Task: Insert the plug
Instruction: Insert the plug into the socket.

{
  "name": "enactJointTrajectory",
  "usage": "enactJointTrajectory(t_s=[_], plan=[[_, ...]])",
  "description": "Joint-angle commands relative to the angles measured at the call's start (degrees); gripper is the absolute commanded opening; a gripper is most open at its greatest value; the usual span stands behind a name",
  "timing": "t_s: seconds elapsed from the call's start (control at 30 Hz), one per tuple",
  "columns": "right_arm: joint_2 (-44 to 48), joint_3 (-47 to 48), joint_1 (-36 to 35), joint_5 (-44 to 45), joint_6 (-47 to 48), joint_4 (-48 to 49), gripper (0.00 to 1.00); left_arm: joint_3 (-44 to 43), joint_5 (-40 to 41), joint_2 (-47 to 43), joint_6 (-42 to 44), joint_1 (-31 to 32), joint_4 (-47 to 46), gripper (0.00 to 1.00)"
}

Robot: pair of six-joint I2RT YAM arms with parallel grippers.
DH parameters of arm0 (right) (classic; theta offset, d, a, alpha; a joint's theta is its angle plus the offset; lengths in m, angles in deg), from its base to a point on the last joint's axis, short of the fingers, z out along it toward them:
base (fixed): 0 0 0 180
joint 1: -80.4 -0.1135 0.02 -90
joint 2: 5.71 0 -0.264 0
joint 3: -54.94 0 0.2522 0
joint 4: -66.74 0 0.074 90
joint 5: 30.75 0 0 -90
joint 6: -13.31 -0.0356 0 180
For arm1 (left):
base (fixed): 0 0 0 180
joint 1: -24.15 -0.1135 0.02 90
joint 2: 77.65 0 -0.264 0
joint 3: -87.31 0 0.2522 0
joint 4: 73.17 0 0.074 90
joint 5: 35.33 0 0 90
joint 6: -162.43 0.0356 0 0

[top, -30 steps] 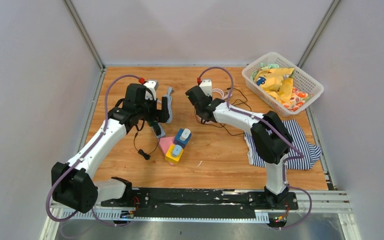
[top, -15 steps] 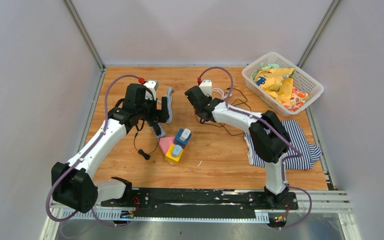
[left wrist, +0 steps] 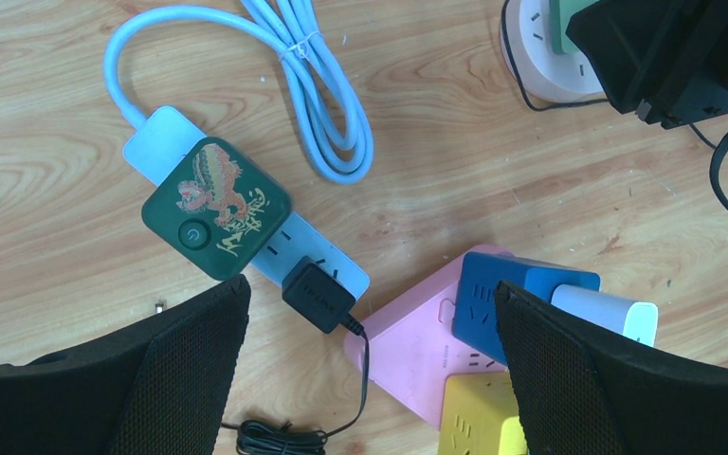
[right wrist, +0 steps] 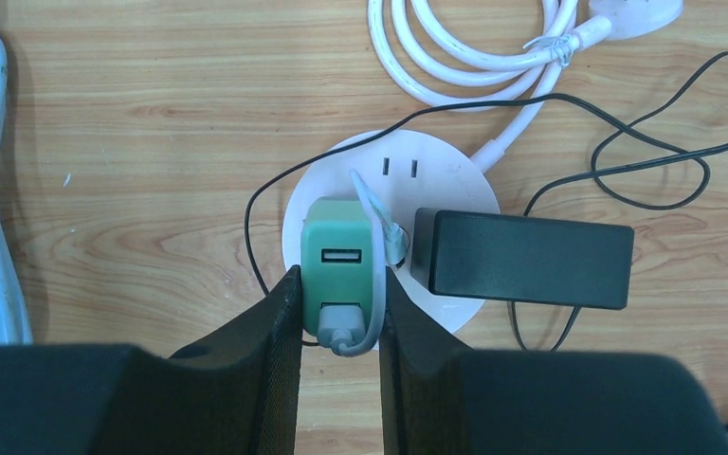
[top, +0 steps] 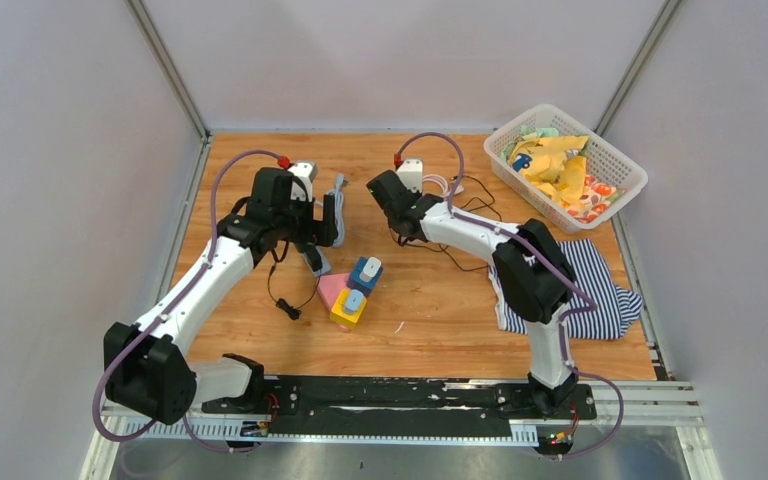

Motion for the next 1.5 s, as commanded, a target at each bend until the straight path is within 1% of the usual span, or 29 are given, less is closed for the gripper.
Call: enactJointTrajectory(t_s=[0.0, 0.2, 0.33, 0.43, 0.53, 0.73, 0.83, 0.9, 1.0, 1.1, 1.17, 1.33, 1.47], plan=[[-7.6, -4.6, 0.8, -7.8, -3.4, -8.8, 0.00, -0.2, 0.2, 0.6, 0.7, -0.3, 0.8, 1.00], [-9.3, -7.6, 1.0, -12.3, -4.7, -7.7, 0.00, -0.3, 0.9, 0.6, 0.8, -0.3, 1.1, 1.00], [-11.0, -6.3, 2.5, -15.7, -3.3, -8.2, 0.00, -0.8, 1.4, 0.2, 0.8, -0.3, 1.7, 1.00], [-11.3, -3.1, 5.8, -20.7, 1.3, -9.1, 0.00, -1.3, 1.4, -0.7, 0.4, -0.3, 2.1, 1.00], [-12.0, 1.9, 8.5, -23.0, 5.9, -12.7, 0.00, -0.8, 0.5, -1.5, -0.3, -0.3, 1.3, 1.00], [-17.2, 10.5, 9.9, -25.7, 11.3, -20.1, 0.00, -0.3, -0.7, -1.0, -1.3, -0.3, 0.1, 1.00], [-17.0, 11.8, 9.9, -25.4, 14.1, -20.7, 0.00, -0.8, -0.1, 0.8, -3.8, -0.3, -0.6, 0.99], [-16.2, 12.7, 9.9, -24.4, 17.3, -21.4, 0.00, -2.3, -0.9, 3.0, -5.5, -0.3, -1.0, 0.97], [-14.7, 14.3, 9.9, -22.8, 22.8, -23.9, 0.00, -3.6, -2.3, 6.6, -8.1, -1.1, -4.1, 0.92], [-13.2, 16.1, 10.0, -22.4, 27.3, -26.4, 0.00, -6.7, -9.0, 12.1, -12.4, -3.0, -7.5, 0.82], [-12.5, 16.7, 10.0, -22.7, 30.3, -27.5, 0.00, -8.9, -12.5, 15.8, -14.8, -3.4, -11.0, 0.77], [-11.9, 18.2, 10.1, -24.3, 33.8, -30.9, 0.00, -16.0, -18.4, 26.4, -18.5, -3.3, -16.7, 0.67], [-11.2, 18.1, 10.1, -27.0, 36.6, -33.2, 0.00, -19.2, -22.1, 32.4, -20.4, -3.0, -19.9, 0.64]])
